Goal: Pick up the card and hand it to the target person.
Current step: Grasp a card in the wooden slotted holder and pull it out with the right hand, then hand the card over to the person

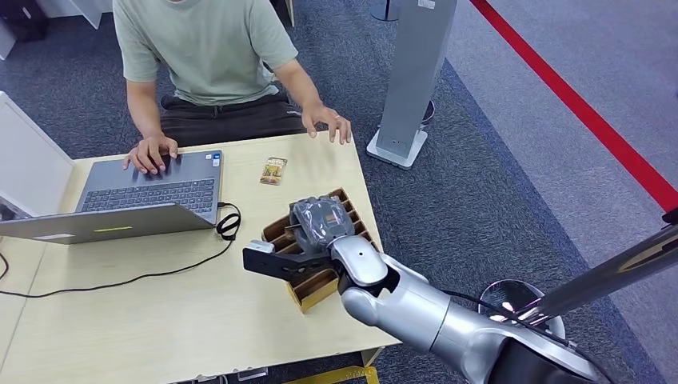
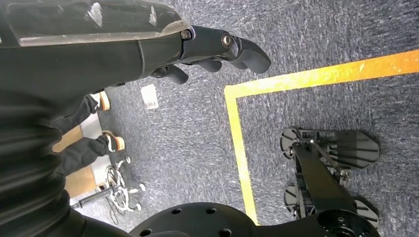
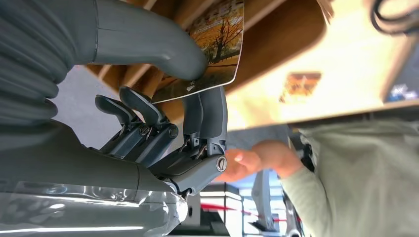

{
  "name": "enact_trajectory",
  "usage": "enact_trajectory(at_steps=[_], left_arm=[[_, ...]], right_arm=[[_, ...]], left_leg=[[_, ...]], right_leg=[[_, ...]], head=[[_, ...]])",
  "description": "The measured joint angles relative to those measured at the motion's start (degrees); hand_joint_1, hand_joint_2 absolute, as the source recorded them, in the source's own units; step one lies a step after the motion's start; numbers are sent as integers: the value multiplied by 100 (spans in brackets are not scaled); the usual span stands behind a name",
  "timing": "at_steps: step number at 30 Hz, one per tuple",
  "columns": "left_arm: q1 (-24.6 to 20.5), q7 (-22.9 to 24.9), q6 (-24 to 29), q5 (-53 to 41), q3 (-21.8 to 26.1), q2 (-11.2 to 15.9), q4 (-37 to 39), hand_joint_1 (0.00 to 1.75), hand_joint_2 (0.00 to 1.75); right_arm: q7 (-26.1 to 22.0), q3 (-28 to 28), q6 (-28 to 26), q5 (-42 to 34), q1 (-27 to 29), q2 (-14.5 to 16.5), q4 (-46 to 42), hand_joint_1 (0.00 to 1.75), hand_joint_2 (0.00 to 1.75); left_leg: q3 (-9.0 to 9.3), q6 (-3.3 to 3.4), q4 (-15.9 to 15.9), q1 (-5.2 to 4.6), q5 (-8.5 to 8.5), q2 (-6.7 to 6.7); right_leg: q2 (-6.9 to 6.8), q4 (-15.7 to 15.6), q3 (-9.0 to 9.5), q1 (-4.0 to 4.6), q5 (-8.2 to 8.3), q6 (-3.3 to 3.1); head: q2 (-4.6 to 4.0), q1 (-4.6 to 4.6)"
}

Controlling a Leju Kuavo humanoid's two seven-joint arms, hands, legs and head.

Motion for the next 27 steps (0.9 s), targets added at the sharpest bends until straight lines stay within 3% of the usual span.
enact_trajectory(at_steps=[14,27], left_arm=[[-1,-65,-77,-195,0,0,0,0,175],[-12,-25,-119,-265,-2,0,0,0,175]], right_arm=[[-661,-4,-757,0,-974,-45,-217,175,175],[-1420,52,-1943,190,-1149,493,1981,175,175]], left_leg=[[-4,-1,0,0,1,-1],[-8,-1,0,0,1,-3]], right_leg=[[-1,0,0,0,0,0],[-5,2,-2,0,0,0]], head=[[0,0],[0,2]])
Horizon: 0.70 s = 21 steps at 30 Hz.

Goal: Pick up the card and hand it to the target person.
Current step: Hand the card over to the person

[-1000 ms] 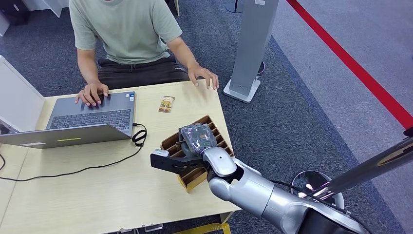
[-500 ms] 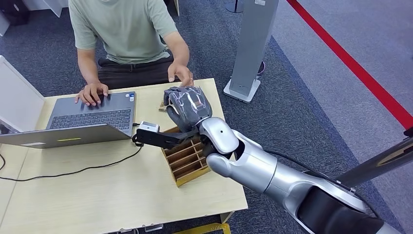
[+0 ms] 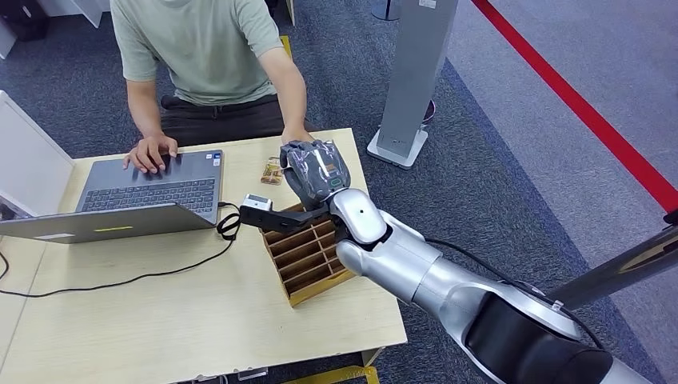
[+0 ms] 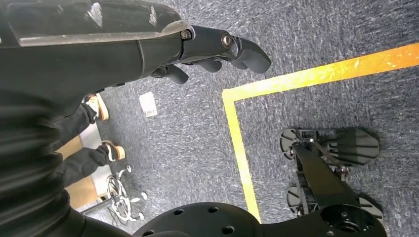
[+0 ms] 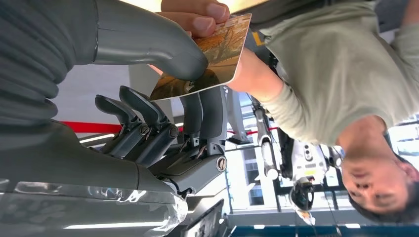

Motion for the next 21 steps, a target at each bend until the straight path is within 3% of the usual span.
enact_trajectory(at_steps=[2,6,21], left_arm=[[0,31,-1,12,0,0,0,0,175],[2,64,-61,0,-1,0,0,0,175],[9,-2,-26,87,-2,2,0,0,175]], right_arm=[[-11,-1,-30,-7,-7,68,255,175,175],[-19,-7,-35,-32,-26,145,621,0,175],[-162,-58,-171,-117,-50,187,761,0,175]], left_leg=[[-1,0,0,0,0,0],[-1,0,0,0,0,1],[1,0,0,0,0,2]], right_leg=[[0,0,-1,0,0,0],[0,-1,-1,0,0,0],[1,0,-4,0,0,0]], head=[[0,0],[0,0],[0,0]])
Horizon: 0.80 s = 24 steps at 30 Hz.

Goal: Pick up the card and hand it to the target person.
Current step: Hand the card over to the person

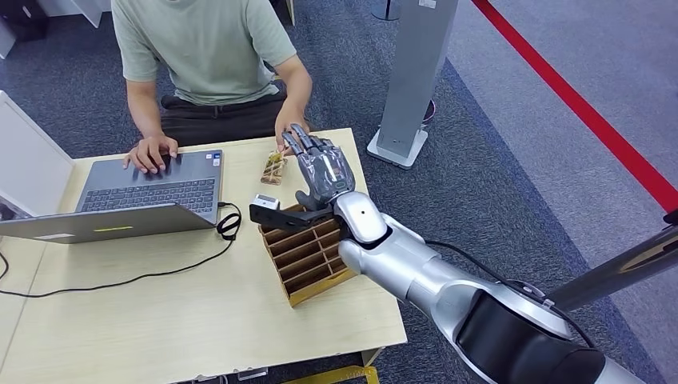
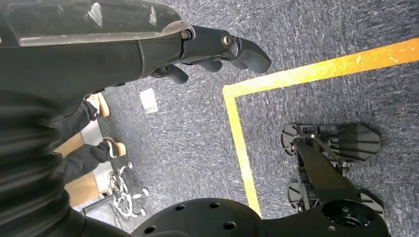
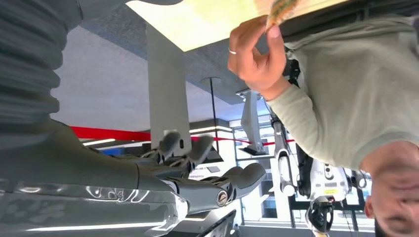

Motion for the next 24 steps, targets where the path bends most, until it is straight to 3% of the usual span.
enact_trajectory(at_steps=[3,6,9,13,18,24], left_arm=[[3,7,33,46,1,2,0,0,175],[10,40,33,104,2,6,0,0,175],[18,65,24,154,4,8,0,0,175],[25,70,22,205,7,9,0,0,175],[39,71,37,267,29,9,0,0,175],[45,61,78,301,109,11,0,0,175]], right_arm=[[-19,-68,29,-331,31,-45,-334,0,175],[-79,-207,358,-1171,168,-166,-871,0,175],[-139,-335,696,-1965,456,-362,-1487,0,175],[-301,-572,687,-2437,1025,-707,-2405,0,175],[-995,-962,461,-2987,2022,-1093,-3449,0,175],[-2354,-1621,391,-3815,3533,-1358,-4488,0,175]], left_leg=[[1,0,0,0,0,1],[4,0,1,0,0,1],[4,0,2,0,0,0],[6,1,2,0,-2,0],[5,2,1,0,-7,-1],[7,1,-1,0,-15,-1]], right_leg=[[0,0,-1,0,0,0],[0,-1,0,0,0,0],[0,-2,-1,0,0,0],[-1,-6,0,0,-1,1],[1,-8,0,0,-2,1],[1,-10,5,0,-9,4]], head=[[0,-1],[0,-1],[0,0],[0,-1],[0,-4],[0,-1]])
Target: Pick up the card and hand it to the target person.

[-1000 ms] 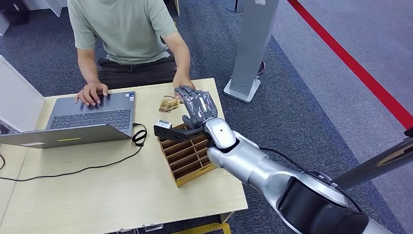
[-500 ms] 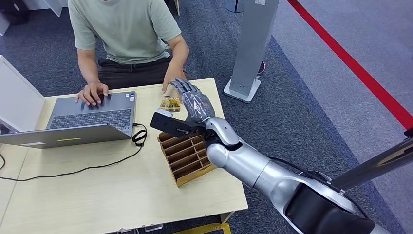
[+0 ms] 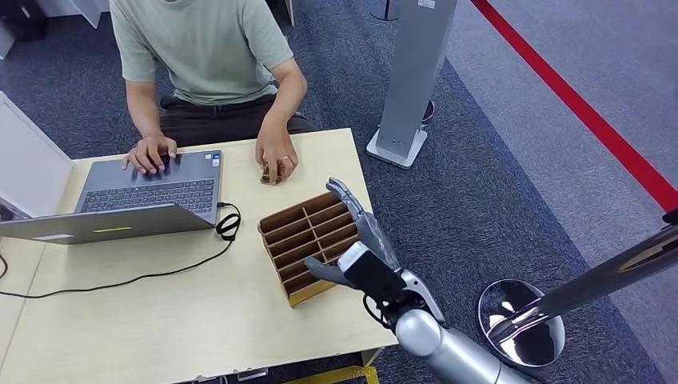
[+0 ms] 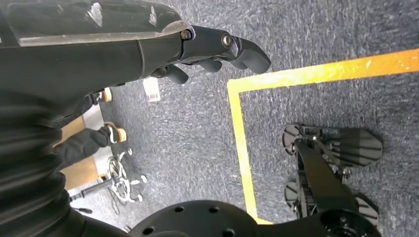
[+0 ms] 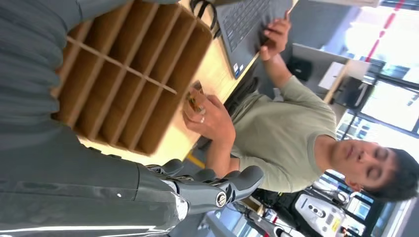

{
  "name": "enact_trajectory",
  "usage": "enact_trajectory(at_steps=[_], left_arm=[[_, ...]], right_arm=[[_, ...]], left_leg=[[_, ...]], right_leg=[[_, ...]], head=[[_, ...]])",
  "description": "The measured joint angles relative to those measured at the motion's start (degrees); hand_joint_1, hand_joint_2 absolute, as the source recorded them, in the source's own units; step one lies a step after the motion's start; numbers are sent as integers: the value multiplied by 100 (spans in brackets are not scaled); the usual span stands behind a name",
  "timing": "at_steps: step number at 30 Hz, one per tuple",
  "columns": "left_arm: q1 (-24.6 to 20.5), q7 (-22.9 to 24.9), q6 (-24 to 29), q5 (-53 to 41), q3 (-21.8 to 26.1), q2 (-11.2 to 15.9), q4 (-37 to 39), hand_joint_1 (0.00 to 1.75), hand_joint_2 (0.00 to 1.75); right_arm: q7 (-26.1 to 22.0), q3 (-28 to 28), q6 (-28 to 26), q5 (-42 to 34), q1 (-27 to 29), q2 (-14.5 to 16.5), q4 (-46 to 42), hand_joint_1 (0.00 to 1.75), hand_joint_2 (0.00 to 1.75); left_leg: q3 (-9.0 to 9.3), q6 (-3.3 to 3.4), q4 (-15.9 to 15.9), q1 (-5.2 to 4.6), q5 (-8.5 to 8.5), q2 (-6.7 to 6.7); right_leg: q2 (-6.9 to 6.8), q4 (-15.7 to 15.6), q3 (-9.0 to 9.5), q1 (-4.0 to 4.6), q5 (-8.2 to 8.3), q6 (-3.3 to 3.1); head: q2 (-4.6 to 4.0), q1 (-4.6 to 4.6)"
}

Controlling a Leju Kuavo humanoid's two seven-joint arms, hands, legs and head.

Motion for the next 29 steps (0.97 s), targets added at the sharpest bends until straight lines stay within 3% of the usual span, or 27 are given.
enact_trajectory(at_steps=[5,10,29], left_arm=[[-4,-11,32,22,38,5,0,0,175],[-17,10,55,28,52,11,0,0,175],[-33,20,95,23,81,12,0,0,175]], right_arm=[[-696,-328,128,-452,955,-36,-271,0,175],[-932,-414,317,-835,1499,-4,-219,0,175],[-965,-404,297,-920,1560,115,252,0,175]], left_leg=[[0,0,-1,0,-1,-1],[-1,0,-2,0,-1,0],[0,1,-1,0,0,1]], right_leg=[[-2,0,2,0,-2,-2],[-1,0,2,0,-2,-2],[0,1,3,0,-2,-2]], head=[[0,1],[0,0],[0,0]])
